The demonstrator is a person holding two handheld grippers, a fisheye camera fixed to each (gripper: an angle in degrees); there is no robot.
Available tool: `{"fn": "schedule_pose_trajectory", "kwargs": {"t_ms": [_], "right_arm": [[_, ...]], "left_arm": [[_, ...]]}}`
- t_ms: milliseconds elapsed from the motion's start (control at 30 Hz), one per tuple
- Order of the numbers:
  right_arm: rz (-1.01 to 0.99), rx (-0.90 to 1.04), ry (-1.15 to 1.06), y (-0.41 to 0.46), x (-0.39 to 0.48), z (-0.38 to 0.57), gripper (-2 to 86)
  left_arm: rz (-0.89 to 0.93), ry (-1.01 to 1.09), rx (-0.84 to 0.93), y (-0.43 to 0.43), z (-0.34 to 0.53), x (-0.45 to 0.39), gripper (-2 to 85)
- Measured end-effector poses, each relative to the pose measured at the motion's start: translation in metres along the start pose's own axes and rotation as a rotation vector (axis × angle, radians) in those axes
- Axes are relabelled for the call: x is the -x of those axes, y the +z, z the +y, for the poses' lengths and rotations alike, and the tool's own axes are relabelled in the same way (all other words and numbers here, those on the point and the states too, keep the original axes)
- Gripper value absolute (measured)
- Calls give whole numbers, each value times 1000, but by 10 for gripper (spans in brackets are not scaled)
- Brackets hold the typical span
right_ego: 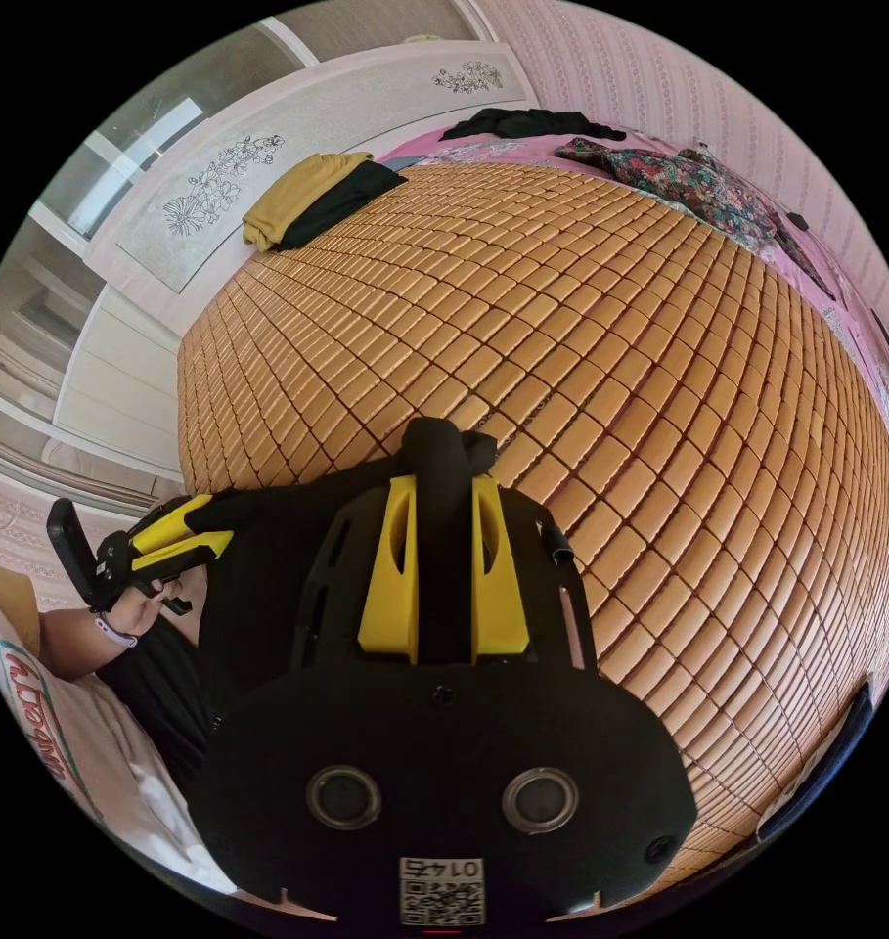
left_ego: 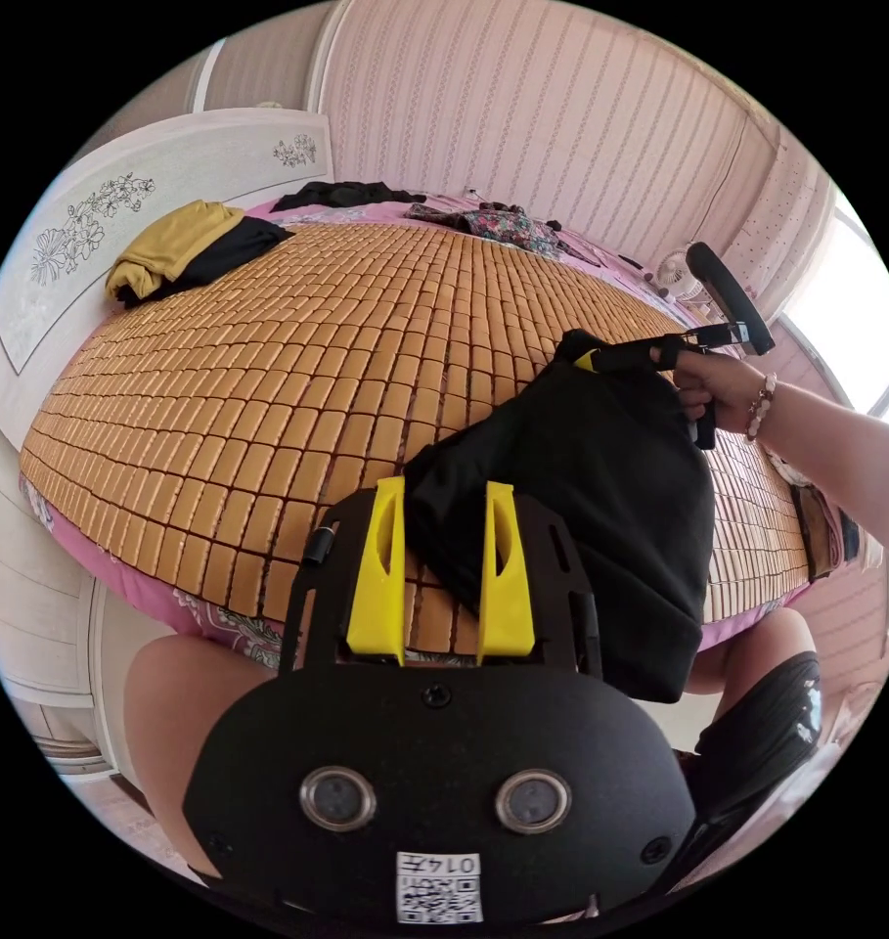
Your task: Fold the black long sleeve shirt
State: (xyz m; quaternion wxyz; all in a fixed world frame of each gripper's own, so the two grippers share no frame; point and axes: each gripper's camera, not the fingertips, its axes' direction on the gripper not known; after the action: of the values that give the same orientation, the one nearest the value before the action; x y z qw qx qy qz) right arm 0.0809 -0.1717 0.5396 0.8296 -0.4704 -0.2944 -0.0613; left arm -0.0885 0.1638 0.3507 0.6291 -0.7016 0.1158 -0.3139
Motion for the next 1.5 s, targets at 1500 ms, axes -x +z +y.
{"fn": "schedule_pose_trajectory", "kwargs": {"t_ms": [1500], "right_arm": [[547,-472,873,-302,-219,287,121]], "left_arm": [[552,687,-111,-82,-228,-255,71]]}}
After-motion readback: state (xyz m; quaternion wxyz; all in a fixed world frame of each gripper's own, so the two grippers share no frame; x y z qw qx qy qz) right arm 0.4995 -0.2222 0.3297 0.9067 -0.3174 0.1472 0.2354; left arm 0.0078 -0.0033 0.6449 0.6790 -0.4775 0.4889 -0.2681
